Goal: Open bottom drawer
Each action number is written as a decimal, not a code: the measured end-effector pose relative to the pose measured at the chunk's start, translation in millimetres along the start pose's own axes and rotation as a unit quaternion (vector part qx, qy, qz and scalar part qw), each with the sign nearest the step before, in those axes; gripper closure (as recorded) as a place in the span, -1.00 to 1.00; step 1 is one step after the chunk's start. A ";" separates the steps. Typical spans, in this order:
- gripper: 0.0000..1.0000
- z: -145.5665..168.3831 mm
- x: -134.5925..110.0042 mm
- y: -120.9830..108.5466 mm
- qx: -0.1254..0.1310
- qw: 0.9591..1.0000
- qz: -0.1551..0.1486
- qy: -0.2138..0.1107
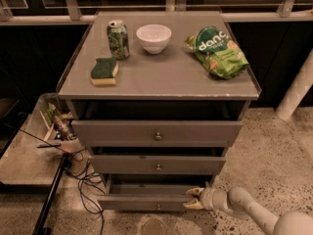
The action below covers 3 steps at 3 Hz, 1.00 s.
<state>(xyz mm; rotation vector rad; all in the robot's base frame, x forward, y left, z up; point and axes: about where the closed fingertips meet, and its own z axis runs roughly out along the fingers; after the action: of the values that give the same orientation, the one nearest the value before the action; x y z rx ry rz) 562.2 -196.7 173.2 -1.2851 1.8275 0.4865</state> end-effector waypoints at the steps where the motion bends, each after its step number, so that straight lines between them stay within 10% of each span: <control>1: 1.00 -6.0 3.5 11.9 0.004 1.000 0.003 0.000; 3: 0.18 -6.0 3.4 11.9 0.004 1.000 0.003 0.000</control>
Offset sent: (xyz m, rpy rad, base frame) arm -0.0139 -0.0025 -0.0009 0.0004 -0.0010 -0.0099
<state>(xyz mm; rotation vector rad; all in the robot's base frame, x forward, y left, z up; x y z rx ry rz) 548.5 -198.1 172.2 -1.2753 1.8320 0.4809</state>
